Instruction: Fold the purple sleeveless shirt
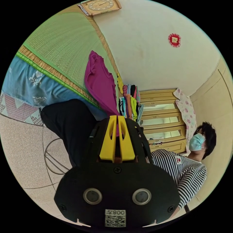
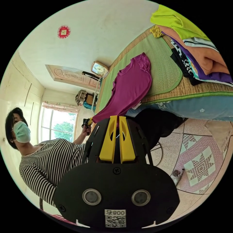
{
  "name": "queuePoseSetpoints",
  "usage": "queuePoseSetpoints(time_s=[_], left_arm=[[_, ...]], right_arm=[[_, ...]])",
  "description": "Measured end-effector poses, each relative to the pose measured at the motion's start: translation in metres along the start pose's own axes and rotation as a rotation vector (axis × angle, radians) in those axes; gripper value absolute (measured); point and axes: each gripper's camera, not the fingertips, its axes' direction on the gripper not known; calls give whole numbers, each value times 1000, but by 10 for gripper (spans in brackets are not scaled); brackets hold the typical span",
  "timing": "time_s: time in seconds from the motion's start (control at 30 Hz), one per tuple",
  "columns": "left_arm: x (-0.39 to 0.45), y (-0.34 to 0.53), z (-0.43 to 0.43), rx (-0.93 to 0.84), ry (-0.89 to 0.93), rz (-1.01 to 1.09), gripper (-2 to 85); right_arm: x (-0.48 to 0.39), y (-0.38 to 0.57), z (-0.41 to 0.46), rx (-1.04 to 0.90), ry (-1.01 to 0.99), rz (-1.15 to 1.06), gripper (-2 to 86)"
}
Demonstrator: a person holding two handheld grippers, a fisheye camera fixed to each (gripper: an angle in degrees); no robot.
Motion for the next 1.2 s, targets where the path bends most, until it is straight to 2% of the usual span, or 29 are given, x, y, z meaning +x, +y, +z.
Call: queuePoseSetpoints(time_s=[0.33,0.6,0.87,1.2], left_arm=[[15,-94,11,45,36,27,6],[29,-216,31,88,14,38,6],[28,-349,73,106,-18,23,6],[8,-470,124,117,-54,-26,8]], right_arm=[[-24,-78,-5,22,28,-48,11],[-48,-203,-1,33,148,-85,11],[-40,-319,14,11,182,-63,11],[-21,-449,58,-72,222,-51,12]])
